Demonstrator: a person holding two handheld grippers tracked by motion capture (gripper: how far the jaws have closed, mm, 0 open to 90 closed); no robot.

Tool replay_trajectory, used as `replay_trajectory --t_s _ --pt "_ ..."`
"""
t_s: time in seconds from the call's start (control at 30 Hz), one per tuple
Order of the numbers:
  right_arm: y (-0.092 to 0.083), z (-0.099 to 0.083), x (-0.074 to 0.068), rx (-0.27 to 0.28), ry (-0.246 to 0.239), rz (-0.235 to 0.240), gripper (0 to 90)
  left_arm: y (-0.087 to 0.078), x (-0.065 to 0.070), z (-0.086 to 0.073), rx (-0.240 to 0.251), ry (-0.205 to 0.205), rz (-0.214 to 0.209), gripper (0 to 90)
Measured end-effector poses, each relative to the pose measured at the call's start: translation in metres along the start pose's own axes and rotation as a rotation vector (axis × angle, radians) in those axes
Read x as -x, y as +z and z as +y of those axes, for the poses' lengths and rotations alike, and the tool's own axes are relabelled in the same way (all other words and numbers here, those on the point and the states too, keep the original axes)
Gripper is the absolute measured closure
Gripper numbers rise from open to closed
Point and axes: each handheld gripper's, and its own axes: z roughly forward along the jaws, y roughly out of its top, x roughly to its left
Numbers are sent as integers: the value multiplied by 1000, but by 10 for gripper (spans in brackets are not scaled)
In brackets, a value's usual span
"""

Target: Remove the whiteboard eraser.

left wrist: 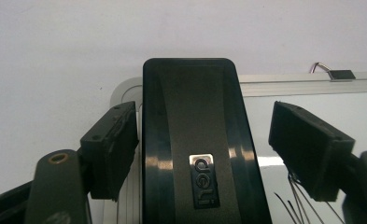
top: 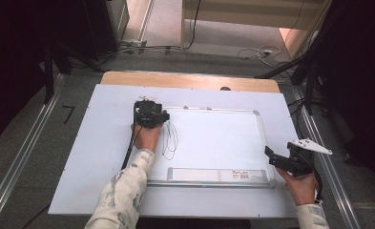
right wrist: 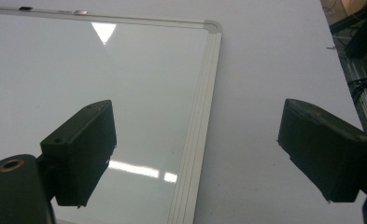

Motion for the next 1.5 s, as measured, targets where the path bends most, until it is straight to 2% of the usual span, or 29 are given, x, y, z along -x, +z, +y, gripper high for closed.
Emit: replay_trajectory --t_s 0.17,0.47,0.6,1.13,1.3,1.5 --pt "0 0 0 2 -1 3 103 4 -3 -1 -14 -9 -1 296" --pt "0 0 0 2 -2 2 103 5 -2 -2 -4 -1 15 359" --pt "0 0 0 3 -4 1 103 5 -2 -1 0 -14 15 385" --pt "-1 0 1 5 -1 -5 103 2 -1 -1 9 -3 27 399" --pt "-1 1 1 6 1 -6 103 -2 -1 -2 5 -8 16 399" --pt "0 1 0 7 -1 -4 103 -17 1 3 47 -5 -9 398"
